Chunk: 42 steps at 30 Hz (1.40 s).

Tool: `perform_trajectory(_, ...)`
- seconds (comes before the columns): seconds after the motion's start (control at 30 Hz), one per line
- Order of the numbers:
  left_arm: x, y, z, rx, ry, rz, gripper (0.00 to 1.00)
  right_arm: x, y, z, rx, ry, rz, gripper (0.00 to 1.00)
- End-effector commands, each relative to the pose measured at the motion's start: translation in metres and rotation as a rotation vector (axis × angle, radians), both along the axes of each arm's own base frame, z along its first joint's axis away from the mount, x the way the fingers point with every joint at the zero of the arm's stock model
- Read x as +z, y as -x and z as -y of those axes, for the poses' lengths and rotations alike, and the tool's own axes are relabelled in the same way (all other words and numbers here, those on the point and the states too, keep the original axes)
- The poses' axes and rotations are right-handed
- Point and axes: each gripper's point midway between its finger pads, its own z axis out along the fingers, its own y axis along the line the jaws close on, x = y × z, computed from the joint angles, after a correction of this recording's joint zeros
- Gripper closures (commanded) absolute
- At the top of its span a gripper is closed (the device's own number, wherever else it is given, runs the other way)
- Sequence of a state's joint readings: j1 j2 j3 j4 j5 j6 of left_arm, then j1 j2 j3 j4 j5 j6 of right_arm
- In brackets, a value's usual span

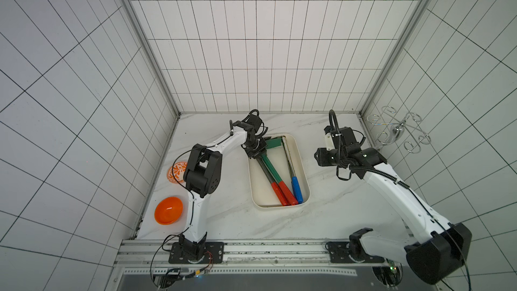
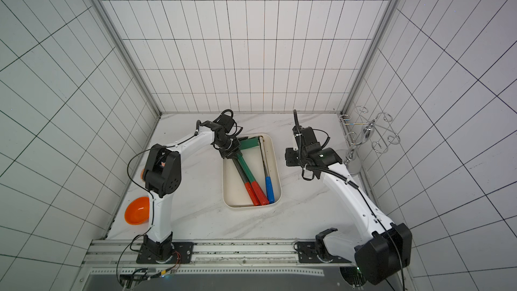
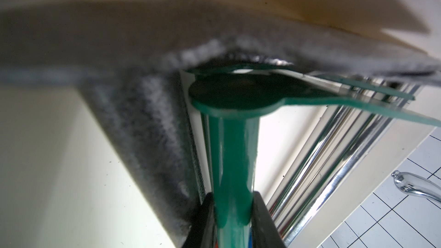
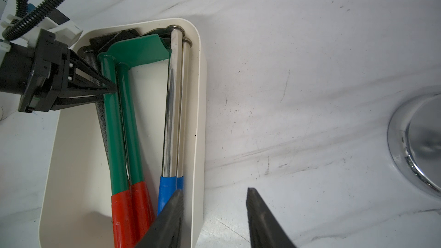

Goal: Put the small hoe into the storage box
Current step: Place the hoe in the storage box.

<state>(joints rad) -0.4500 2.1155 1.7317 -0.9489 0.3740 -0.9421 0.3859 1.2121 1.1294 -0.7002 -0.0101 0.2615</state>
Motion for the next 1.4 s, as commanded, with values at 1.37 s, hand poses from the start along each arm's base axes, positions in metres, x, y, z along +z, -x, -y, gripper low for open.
perform_trajectory(1.37, 0.125, -0.024, -0.018, -0.121, -0.038, 0.347, 0.48, -0.003, 0.004, 0.002, -0.004, -0.007, -0.033, 0.54)
